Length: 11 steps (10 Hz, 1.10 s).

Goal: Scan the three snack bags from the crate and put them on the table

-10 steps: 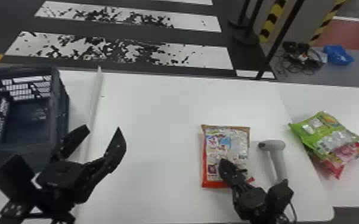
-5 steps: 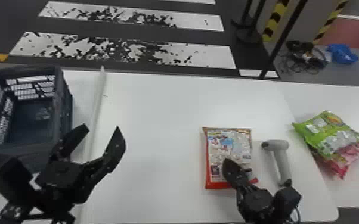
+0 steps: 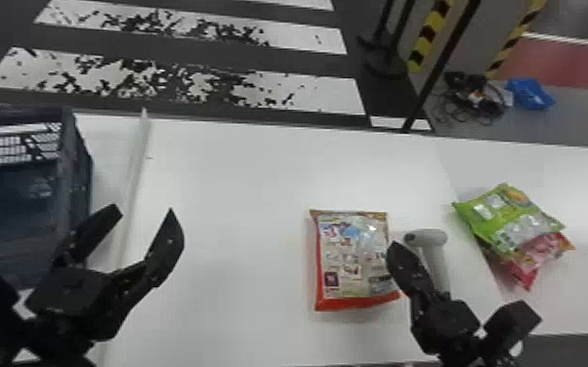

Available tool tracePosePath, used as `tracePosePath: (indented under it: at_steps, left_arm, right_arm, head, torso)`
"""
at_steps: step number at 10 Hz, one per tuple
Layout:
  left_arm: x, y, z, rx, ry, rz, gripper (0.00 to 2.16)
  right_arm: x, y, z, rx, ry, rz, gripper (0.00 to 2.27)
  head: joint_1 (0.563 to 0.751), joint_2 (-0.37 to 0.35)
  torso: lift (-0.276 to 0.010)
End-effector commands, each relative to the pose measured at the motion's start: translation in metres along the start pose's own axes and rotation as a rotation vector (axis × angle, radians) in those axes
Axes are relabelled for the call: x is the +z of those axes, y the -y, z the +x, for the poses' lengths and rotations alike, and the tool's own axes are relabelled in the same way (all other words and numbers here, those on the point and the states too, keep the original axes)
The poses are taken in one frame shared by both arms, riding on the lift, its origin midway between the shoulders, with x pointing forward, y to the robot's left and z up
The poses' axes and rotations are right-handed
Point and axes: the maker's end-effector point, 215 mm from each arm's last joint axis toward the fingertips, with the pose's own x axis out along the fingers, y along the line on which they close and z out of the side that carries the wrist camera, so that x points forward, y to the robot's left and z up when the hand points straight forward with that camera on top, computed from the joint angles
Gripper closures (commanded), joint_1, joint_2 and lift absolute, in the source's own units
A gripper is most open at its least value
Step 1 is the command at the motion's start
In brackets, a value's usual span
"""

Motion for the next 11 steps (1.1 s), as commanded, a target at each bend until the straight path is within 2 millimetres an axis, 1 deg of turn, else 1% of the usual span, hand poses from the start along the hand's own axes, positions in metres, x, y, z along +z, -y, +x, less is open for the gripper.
tracePosePath:
  at_steps: [1, 3, 6, 7, 9, 11]
  left_arm:
    - [-0.001, 0.003, 0.002, -0.007, 0.002, -0.003, 0.14]
    - [-0.002, 0.003, 0.001, -0.007, -0.002, -0.003, 0.14]
    - [-0.002, 0.003, 0.0, -0.011, -0.003, -0.001, 0.14]
    - [-0.002, 0.001, -0.001, -0.009, -0.004, 0.002, 0.14]
    - [-0.002, -0.001, -0.001, -0.006, -0.005, 0.003, 0.14]
    - [-0.003, -0.003, -0.002, -0.004, -0.006, 0.004, 0.14]
  right_arm:
    - [-0.007, 0.003, -0.006, -0.008, -0.011, 0.004, 2.25]
    - [-0.009, -0.004, -0.004, 0.002, -0.01, 0.013, 2.24]
    - [-0.02, -0.009, 0.007, 0.011, -0.027, 0.019, 2.24]
    - [-0.028, -0.008, 0.011, 0.011, -0.041, 0.015, 2.24]
    - [-0.052, -0.004, 0.016, 0.003, -0.083, 0.013, 2.24]
    - [-0.071, -0.006, 0.018, 0.004, -0.118, 0.003, 2.24]
  head:
    - [0.695, -0.211]
    - [0.695, -0.227]
    - [0.695, -0.215]
    - [0.695, -0.211]
    - [0.695, -0.199]
    - [0.695, -0.195]
  torso:
    - [-0.094]
    - [-0.094]
    - [-0.094]
    - [-0.094]
    - [-0.094]
    - [-0.094]
